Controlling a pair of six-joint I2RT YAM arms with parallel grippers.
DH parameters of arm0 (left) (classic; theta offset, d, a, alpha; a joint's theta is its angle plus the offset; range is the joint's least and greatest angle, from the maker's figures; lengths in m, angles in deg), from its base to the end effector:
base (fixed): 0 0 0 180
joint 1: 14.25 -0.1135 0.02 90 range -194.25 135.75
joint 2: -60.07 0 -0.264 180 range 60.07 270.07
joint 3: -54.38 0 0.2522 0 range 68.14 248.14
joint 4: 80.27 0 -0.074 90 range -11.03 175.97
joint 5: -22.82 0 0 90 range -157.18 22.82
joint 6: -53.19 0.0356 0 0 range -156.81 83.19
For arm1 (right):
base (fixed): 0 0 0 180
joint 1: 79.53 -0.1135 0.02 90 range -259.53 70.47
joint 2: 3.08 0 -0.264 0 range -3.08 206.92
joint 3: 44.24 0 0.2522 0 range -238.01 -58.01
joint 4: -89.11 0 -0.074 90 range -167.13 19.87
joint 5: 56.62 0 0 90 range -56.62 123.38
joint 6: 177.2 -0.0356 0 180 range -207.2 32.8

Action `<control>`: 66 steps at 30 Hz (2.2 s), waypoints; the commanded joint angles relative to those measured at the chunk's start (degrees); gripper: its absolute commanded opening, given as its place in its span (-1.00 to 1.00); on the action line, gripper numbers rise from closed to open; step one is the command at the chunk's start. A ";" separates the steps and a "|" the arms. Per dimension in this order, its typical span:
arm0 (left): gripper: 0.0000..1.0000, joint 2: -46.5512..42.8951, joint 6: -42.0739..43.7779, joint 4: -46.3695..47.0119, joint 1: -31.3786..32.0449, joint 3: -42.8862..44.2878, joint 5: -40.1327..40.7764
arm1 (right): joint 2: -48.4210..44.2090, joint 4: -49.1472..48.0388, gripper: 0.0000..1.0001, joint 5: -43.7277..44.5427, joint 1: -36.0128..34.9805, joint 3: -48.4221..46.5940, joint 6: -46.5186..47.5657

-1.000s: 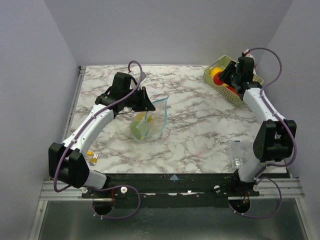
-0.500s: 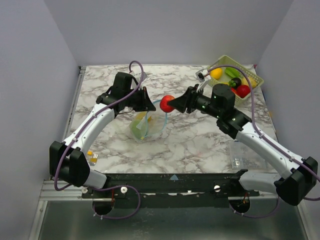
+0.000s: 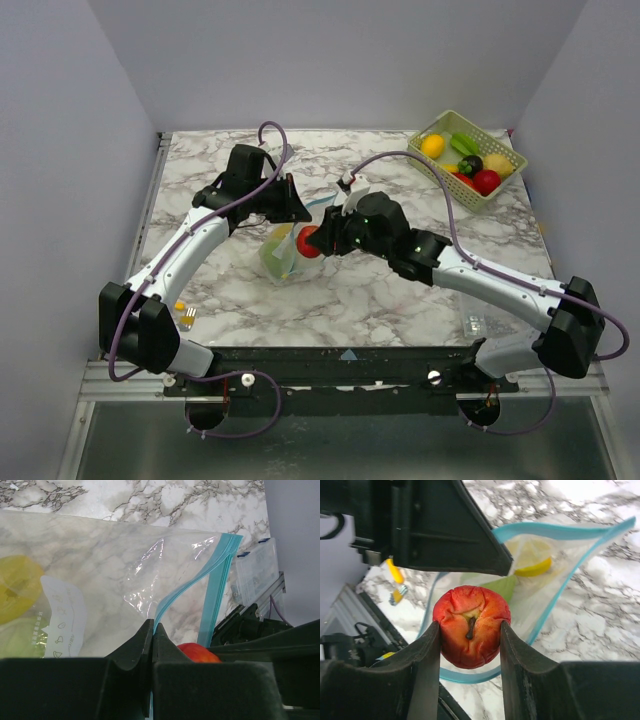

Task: Place the food in the zip-top bag and seal the zipper
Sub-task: Place the fake fruit in the zipper food storage bag, then pick up the fake fruit from the bin.

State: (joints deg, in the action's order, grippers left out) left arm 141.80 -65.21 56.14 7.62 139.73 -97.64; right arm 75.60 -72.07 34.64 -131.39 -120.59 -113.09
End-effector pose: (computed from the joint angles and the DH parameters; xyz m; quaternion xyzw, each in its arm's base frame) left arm 0.2846 -0.1337 0.3234 0.0611 0.8793 -0.3888 0.2683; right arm 0.1997 0.2531 0.3226 -0.1793 0.8051 0.3477 0.4458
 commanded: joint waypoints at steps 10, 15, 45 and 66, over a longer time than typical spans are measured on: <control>-1.00 -1.85 1.16 -0.71 0.18 1.71 1.10 | 0.68 3.92 0.76 11.04 -0.44 -2.99 -1.47; -1.00 -1.99 1.24 -0.80 0.18 1.71 1.10 | -0.19 4.77 0.73 14.58 -0.44 -3.88 -0.08; -1.00 -2.19 0.10 0.13 0.26 1.27 -2.28 | 24.98 9.98 0.60 32.69 46.05 -28.99 0.37; -1.00 -0.79 -0.18 0.47 0.24 1.30 -3.82 | 55.14 14.72 0.57 31.99 54.27 -50.36 4.39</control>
State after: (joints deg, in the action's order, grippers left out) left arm 140.97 -64.97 56.08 7.62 139.73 -99.32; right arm 127.38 -58.98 65.33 -78.30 -168.81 -109.37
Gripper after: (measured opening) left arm 0.009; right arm 0.790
